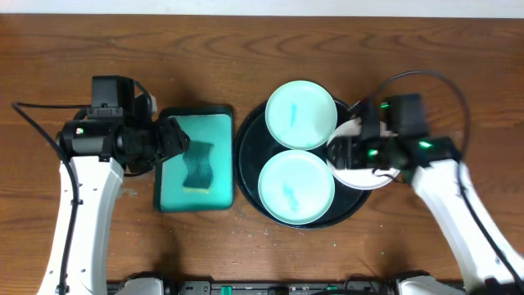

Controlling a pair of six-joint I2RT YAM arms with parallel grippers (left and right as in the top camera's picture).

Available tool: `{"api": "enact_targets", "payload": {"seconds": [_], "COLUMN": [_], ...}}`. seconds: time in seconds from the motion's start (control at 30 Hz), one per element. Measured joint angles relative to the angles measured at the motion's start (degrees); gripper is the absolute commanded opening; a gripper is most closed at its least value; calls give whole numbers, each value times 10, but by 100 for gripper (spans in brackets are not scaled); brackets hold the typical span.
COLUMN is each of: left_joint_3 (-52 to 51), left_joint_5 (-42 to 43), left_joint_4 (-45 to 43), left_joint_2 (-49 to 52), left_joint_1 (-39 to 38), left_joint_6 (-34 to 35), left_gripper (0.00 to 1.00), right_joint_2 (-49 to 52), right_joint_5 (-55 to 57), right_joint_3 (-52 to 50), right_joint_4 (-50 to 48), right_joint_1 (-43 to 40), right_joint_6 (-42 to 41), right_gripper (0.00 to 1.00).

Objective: Clean dirty plates on tray and stack at the side
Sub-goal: 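Move left gripper to the sponge and right gripper to the plates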

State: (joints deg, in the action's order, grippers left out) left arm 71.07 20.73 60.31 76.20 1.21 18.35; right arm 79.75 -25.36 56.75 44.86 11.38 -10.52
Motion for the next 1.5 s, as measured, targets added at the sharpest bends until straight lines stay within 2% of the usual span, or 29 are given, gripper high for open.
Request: {"api": "enact_targets", "payload": {"seconds": [0.03, 0.2, 0.4, 0.43, 0.53, 0.57, 0.7, 0.83, 1.03, 1.2, 1.27, 1.43, 1.5], "left_joint_3": [0, 0, 0, 0, 0, 0, -7, -37, -109, -156, -159, -159, -159], "left_joint_5": [-2, -30, -40, -42, -44, -44, -44, -44, -59, -87, -98, -146, -154], "left_joint_4": [0, 8, 8, 8, 8, 8, -3, -31, -116, -193, -224, -257, -263], "left_joint_2": [-2, -7, -7, -7, -7, -7, -7, -7, 15, 87, 125, 213, 225], "left_joint_1": [-3, -10, -10, -10, -10, -10, -10, -11, -29, -61, -75, -108, -112], "left_joint_6": [-6, -24, -32, -33, -34, -34, -34, -17, 7, 20, 24, 28, 31], "left_gripper": [66, 66, 66, 66, 66, 66, 65, 59, 59, 58, 55, 31, 7], "right_joint_2": [17, 92, 149, 161, 188, 188, 186, 187, 188, 189, 189, 189, 189], "right_joint_5": [21, 89, 142, 151, 169, 171, 170, 172, 172, 170, 170, 170, 170], "right_joint_3": [-4, -23, -33, -33, -33, -34, -33, -33, -34, -34, -34, -34, -34], "right_joint_4": [7, 17, 8, 3, -12, -21, -46, -70, -94, -98, -99, -100, -100], "right_joint_1": [16, 88, 103, 103, 102, 99, 94, 95, 96, 96, 96, 96, 96], "right_joint_6": [-2, -33, -96, -103, -117, -122, -123, -123, -125, -125, -125, -125, -125], "right_gripper": [53, 50, 42, 38, 5, 1, 1, 1, 1, 1, 1, 1, 1]}}
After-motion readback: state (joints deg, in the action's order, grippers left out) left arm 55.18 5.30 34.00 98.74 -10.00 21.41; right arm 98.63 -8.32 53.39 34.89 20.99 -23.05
